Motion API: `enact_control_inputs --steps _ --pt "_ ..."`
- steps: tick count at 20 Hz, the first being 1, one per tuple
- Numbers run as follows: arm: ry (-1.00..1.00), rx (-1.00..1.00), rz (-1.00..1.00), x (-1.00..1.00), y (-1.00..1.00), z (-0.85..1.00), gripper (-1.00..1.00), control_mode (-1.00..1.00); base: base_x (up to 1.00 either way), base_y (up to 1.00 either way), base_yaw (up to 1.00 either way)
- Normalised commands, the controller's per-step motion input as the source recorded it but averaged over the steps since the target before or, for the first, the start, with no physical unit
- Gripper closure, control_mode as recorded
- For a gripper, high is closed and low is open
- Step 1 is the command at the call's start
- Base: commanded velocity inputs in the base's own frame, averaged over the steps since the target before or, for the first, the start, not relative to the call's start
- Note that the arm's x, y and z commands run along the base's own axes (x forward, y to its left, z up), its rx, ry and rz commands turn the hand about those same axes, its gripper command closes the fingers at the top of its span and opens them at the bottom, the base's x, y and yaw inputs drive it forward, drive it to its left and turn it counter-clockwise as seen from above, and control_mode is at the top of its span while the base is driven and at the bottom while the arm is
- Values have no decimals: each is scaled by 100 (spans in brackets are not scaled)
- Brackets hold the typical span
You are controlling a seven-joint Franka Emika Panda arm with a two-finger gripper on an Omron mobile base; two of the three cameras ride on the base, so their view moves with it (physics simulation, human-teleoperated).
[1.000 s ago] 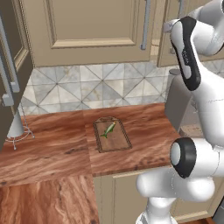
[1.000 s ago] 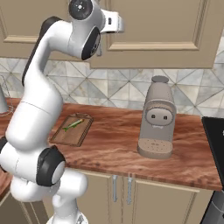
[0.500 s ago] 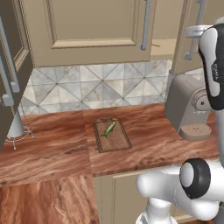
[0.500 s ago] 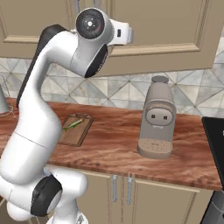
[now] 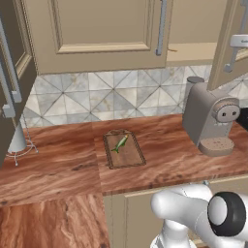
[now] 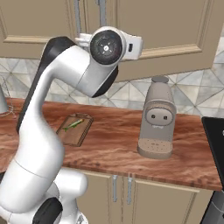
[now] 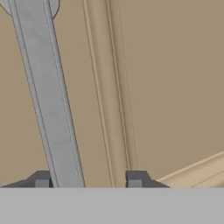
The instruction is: Open the cabinet, retrieve the rolling pin, and place it next to the meat on the cutting board to prepare for tenderizing.
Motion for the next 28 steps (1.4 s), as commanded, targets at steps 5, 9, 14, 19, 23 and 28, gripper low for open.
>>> enact_control_inputs --steps 5,9,14,19,23,28 --pt "-2 -2 0 -26 -4 -14 -100 -100 0 0 0" --pt "-21 -1 0 -98 -9 0 -100 -100 0 0 0" --pt "-19 -6 0 -100 -1 0 -100 -100 0 0 0" --pt "-15 -20 0 -88 47 0 -100 -100 0 0 0" --pt "-10 -37 -3 -38 90 0 -100 -100 0 0 0" --pt "-12 -41 -11 -18 94 0 -100 -100 0 0 0"
